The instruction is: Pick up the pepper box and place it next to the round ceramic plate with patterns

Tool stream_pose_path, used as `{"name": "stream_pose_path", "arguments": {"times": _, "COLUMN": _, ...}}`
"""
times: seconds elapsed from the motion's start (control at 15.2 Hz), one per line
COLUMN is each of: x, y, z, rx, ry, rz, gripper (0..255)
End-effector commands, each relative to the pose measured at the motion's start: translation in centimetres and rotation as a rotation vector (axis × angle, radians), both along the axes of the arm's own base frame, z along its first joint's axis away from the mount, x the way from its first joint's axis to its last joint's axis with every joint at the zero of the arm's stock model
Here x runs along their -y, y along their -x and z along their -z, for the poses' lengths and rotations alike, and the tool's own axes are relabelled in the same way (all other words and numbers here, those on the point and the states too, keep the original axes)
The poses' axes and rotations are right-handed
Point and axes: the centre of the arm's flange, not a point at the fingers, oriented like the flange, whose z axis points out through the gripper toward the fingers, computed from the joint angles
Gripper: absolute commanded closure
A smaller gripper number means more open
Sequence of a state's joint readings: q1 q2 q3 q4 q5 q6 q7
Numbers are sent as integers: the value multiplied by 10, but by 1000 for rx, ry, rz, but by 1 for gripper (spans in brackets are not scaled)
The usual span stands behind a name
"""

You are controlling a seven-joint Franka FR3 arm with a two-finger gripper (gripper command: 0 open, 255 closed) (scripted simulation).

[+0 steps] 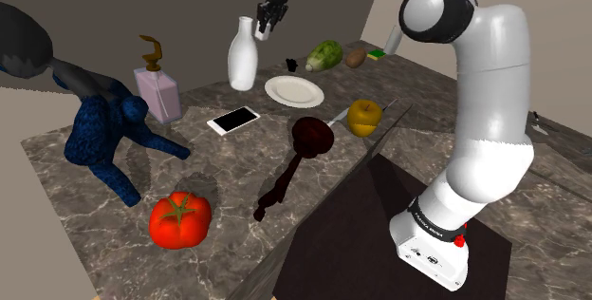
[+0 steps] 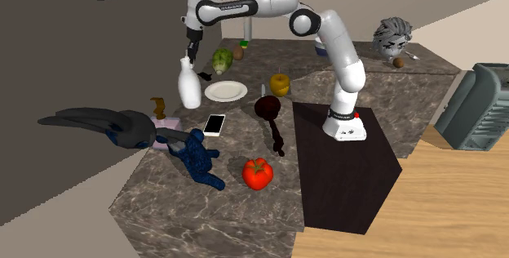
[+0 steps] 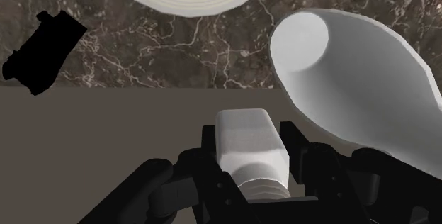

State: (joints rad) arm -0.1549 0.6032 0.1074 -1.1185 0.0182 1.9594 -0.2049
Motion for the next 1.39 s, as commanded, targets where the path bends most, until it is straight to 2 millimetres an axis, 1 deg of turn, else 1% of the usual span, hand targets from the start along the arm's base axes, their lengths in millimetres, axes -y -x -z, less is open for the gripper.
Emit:
{"name": "stream_pose_path", "arguments": {"times": 0.0, "x": 22, "y": -24, "z": -1, "rx": 0, "ry": 0, "rz": -1, "gripper": 255}}
{"name": "stream_pose_path", "arguments": {"times": 1.32, "x": 22, "y": -24, "z": 105, "rx": 0, "ry": 0, "rz": -1, "gripper": 255}}
